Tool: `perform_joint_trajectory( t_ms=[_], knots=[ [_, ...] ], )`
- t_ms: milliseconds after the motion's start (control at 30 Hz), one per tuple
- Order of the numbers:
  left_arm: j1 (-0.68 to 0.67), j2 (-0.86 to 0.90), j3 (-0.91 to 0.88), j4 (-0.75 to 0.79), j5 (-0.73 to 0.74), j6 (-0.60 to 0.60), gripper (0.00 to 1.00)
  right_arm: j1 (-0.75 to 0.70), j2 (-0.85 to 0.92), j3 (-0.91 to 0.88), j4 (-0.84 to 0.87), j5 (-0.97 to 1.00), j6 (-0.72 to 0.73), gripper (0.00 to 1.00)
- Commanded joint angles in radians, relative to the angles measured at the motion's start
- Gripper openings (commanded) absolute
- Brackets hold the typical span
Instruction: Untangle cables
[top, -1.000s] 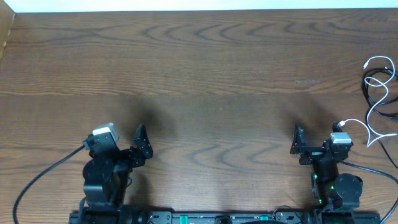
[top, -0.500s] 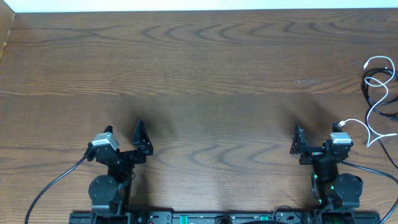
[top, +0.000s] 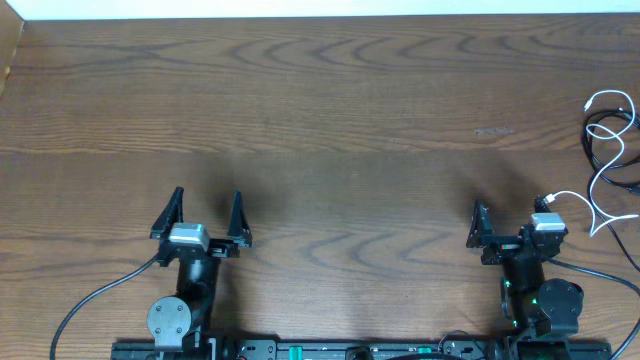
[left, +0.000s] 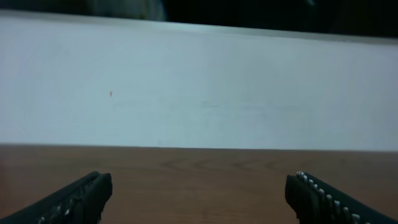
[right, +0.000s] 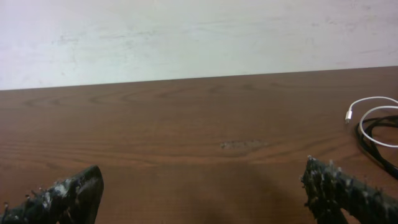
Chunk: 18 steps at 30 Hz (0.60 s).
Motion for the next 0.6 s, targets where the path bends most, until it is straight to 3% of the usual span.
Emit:
perform_joint_trajectory(
  t_ms=[0, 133, 367, 467, 567],
  knots=[
    [0.005, -0.009, -0.003, 0.013, 0.051, 0.148, 0.94, -0.005, -0.006, -0.002, -0.003, 0.0, -0.005, 0.99],
    [0.005, -0.009, -0.003, -0.027, 0.046, 0.224, 0.94, -0.005, -0.006, -0.002, -0.003, 0.0, -0.005, 0.99],
    [0.005, -0.009, -0.003, -0.19, 0.025, 0.22, 0.94, -0.005, -0.006, -0.002, -0.003, 0.0, -0.005, 0.99],
    [0.005, -0.009, -0.003, -0.269, 0.024, 0.185, 0.94, -0.005, -0.006, -0.002, -0.003, 0.0, -0.005, 0.99],
    [0.005, -0.009, -0.003, -0.341, -0.019, 0.069, 0.94, -0.005, -0.006, -0.002, -0.003, 0.0, -0.005, 0.99]
  ],
)
